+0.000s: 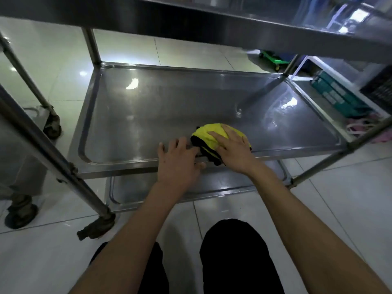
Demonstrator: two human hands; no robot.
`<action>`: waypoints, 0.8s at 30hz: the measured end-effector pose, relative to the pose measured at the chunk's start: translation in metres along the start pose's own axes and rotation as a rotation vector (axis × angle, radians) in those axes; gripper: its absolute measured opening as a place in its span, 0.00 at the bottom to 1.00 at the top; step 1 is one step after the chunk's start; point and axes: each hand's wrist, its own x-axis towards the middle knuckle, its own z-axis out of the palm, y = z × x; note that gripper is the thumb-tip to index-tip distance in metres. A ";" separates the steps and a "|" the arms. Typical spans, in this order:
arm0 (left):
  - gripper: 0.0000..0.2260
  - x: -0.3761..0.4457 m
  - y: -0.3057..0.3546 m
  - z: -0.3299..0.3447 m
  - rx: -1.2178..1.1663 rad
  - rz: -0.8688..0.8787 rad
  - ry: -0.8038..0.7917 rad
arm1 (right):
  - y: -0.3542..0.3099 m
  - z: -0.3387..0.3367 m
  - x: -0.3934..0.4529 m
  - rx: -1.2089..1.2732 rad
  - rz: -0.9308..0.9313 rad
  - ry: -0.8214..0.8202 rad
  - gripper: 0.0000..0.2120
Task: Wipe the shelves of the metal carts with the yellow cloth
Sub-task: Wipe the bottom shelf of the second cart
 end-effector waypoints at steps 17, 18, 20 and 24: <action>0.22 0.006 -0.029 -0.011 -0.037 -0.040 -0.006 | -0.024 0.009 0.004 -0.050 -0.099 0.220 0.22; 0.21 0.007 -0.027 -0.012 -0.039 -0.048 -0.004 | -0.018 0.007 0.006 -0.052 -0.104 0.220 0.22; 0.20 0.008 -0.024 -0.013 -0.039 -0.066 0.006 | -0.004 0.004 0.009 -0.044 -0.103 0.214 0.22; 0.21 0.005 -0.014 -0.012 0.011 -0.111 -0.019 | 0.034 -0.003 0.007 -0.025 -0.109 0.212 0.22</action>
